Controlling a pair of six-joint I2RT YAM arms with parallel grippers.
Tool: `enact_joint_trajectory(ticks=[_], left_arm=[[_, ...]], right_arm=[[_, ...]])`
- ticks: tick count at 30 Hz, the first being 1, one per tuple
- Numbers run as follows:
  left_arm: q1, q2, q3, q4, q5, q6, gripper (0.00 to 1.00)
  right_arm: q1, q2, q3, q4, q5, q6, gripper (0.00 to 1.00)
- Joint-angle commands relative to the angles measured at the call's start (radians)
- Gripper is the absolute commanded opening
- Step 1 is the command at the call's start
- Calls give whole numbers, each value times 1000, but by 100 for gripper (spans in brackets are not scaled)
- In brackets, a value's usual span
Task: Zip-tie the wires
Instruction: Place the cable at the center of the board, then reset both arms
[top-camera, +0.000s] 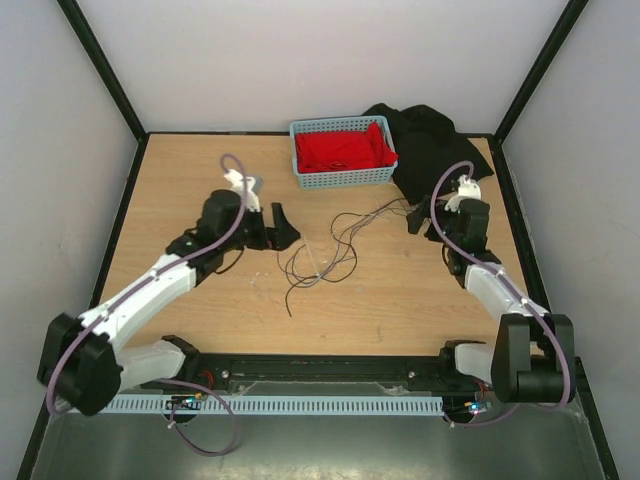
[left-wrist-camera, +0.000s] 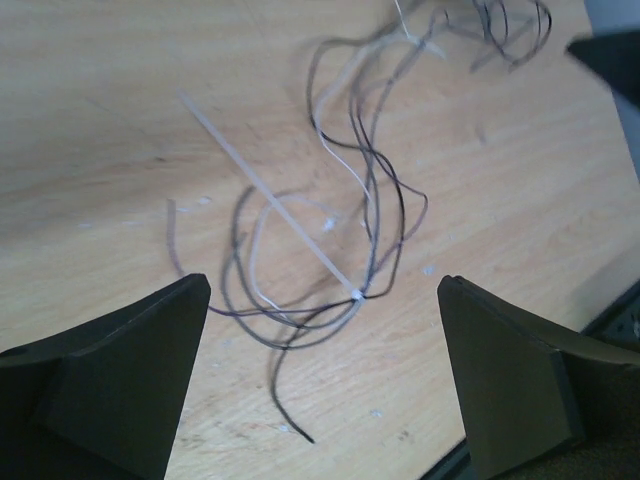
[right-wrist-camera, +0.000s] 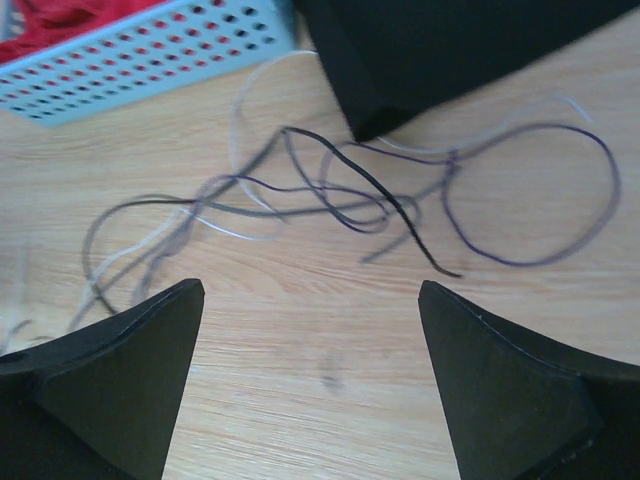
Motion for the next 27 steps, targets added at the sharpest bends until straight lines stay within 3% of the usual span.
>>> enact_joint_trajectory(ticks=[1, 6, 14, 20, 24, 27], left_arm=[[87, -130, -86, 83, -58, 44, 99], [109, -253, -185, 170, -275, 156, 99], [117, -305, -249, 282, -545, 312, 99], [190, -293, -275, 284, -606, 297, 99], [311, -321, -322, 283, -578, 235, 99], [399, -330, -344, 283, -549, 217, 99]], right_arm=[[-2, -60, -148, 190, 168, -65, 99], [-2, -45, -286, 429, 251, -98, 99], [50, 176, -256, 549, 275, -109, 99], [162, 147, -313, 690, 440, -261, 99], [164, 213, -476, 1057, 450, -275, 99], [189, 296, -490, 1201, 467, -310, 99]])
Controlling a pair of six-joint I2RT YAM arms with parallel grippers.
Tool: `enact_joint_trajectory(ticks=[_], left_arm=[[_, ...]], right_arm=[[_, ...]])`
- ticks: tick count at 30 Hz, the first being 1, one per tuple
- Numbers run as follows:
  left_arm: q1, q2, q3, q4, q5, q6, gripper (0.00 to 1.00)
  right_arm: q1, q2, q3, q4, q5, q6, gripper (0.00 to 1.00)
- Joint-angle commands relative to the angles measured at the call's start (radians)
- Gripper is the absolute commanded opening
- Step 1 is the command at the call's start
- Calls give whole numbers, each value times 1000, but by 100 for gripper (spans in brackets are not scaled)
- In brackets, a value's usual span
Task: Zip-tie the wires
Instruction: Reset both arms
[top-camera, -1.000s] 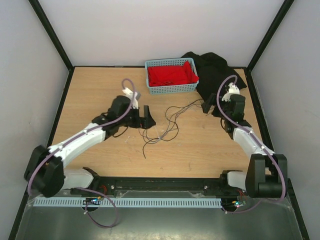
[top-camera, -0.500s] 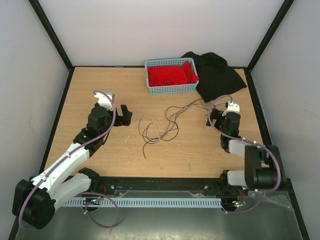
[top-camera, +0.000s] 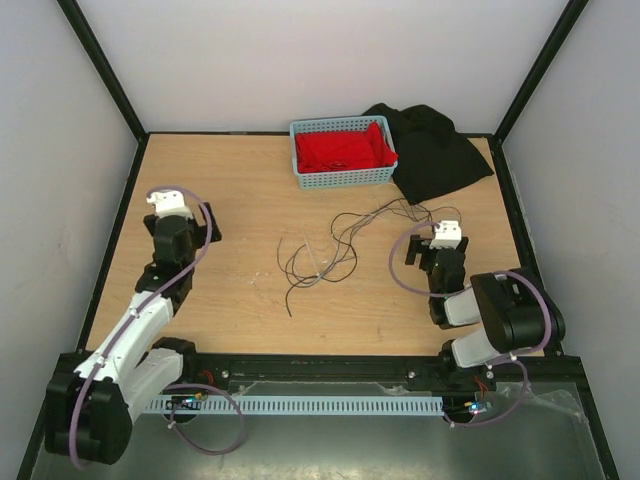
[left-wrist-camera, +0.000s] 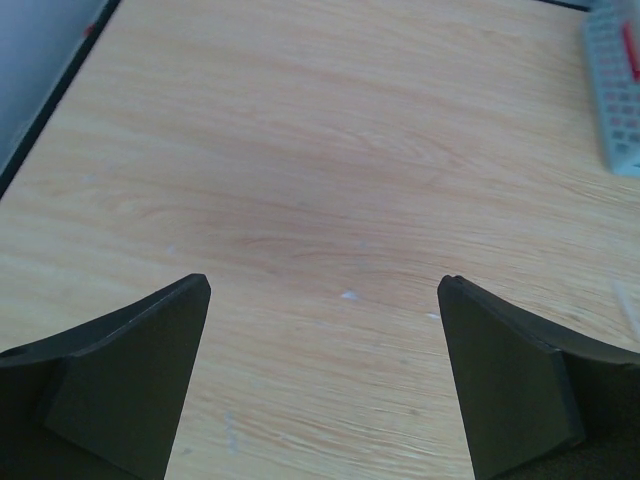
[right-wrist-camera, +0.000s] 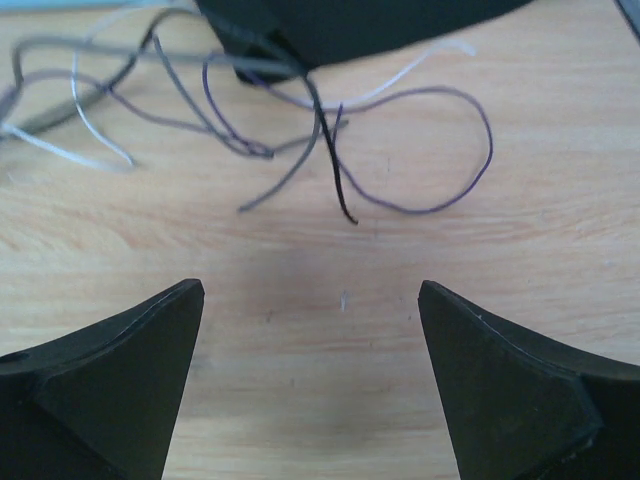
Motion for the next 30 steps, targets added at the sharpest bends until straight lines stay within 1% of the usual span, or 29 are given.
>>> enact_joint_trajectory(ticks=[1, 2, 5, 6, 8, 10, 12, 16, 18, 19, 21, 23, 24, 26, 27, 28, 29, 30], left_arm=[[102, -22, -27, 25, 3, -36, 99], [117, -15, -26, 25, -2, -26, 99], [147, 17, -24, 25, -42, 31, 99], [154, 27, -27, 28, -51, 49, 99], [165, 62, -43, 59, -27, 103, 99], [174, 95, -68, 116, 6, 134, 99], [179, 142, -102, 209, 41, 165, 99], [193, 277, -186, 487, 138, 173, 99], [194, 372, -205, 614, 175, 180, 99], [192, 409, -201, 654, 184, 197, 99], [186, 425, -197, 667, 192, 220, 99], [190, 475, -212, 753, 197, 219, 99], [192, 515, -221, 804, 211, 220, 99], [192, 666, -227, 982, 234, 247, 99], [191, 664, -211, 973, 240, 253, 99], [195, 621, -176, 836, 237, 237, 99], [198, 609, -133, 707, 217, 219, 99], [195, 637, -110, 698, 204, 220, 99]], right_arm=[[26, 49, -5, 216, 54, -49, 99], [26, 29, 16, 138, 61, -44, 99], [34, 64, 9, 198, 76, -57, 99], [35, 56, 14, 170, 76, -53, 99], [35, 47, 26, 135, 75, -51, 99], [37, 56, 24, 155, 79, -54, 99], [37, 54, 25, 148, 79, -53, 99], [37, 54, 25, 149, 79, -54, 99], [37, 55, 26, 149, 79, -54, 99], [37, 55, 26, 148, 80, -54, 99], [37, 55, 27, 148, 80, -54, 99], [38, 55, 28, 147, 81, -54, 99], [38, 55, 28, 147, 81, -54, 99], [38, 55, 27, 146, 81, -54, 99], [38, 55, 28, 147, 81, -54, 99], [38, 54, 26, 147, 82, -54, 99], [38, 55, 28, 146, 81, -54, 99], [38, 54, 27, 147, 82, -54, 99]])
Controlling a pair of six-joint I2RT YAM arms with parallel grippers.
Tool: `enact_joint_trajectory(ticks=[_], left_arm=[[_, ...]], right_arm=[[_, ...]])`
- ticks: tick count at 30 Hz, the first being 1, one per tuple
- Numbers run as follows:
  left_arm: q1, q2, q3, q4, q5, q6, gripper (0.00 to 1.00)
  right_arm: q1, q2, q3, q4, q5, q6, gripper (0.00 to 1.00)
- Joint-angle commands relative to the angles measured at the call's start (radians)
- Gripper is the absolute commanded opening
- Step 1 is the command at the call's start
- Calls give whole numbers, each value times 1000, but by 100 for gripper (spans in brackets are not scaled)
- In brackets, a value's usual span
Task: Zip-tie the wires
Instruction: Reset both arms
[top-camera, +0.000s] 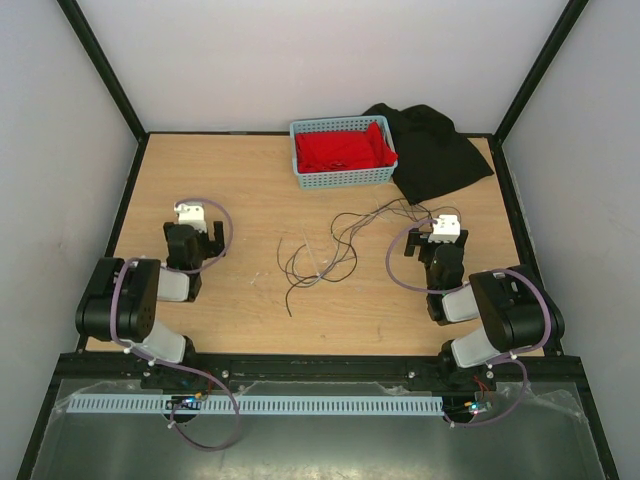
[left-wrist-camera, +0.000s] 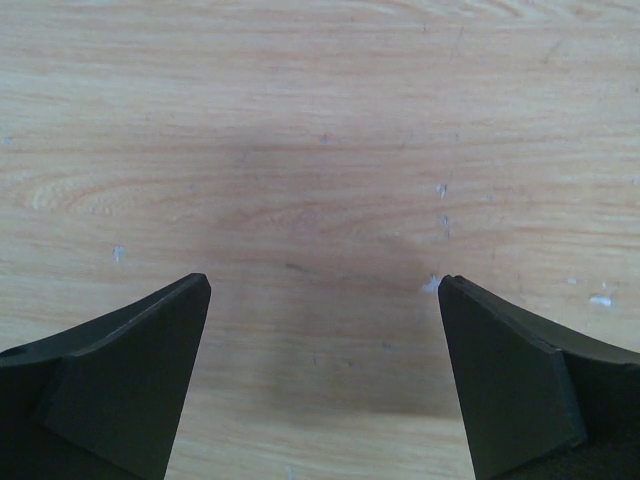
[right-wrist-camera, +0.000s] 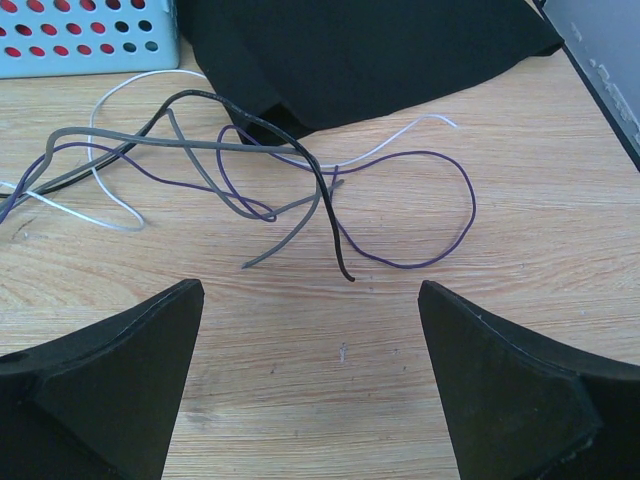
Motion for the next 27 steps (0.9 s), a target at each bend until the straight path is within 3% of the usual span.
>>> enact_joint_trajectory(ticks=[1, 27], left_arm=[[-8, 14, 96, -40, -13, 20, 99], [-14, 7, 104, -63, -21, 19, 99]], right_arm=[[5, -4, 15, 36, 11, -2, 99], [4, -4, 14, 39, 7, -3, 99]])
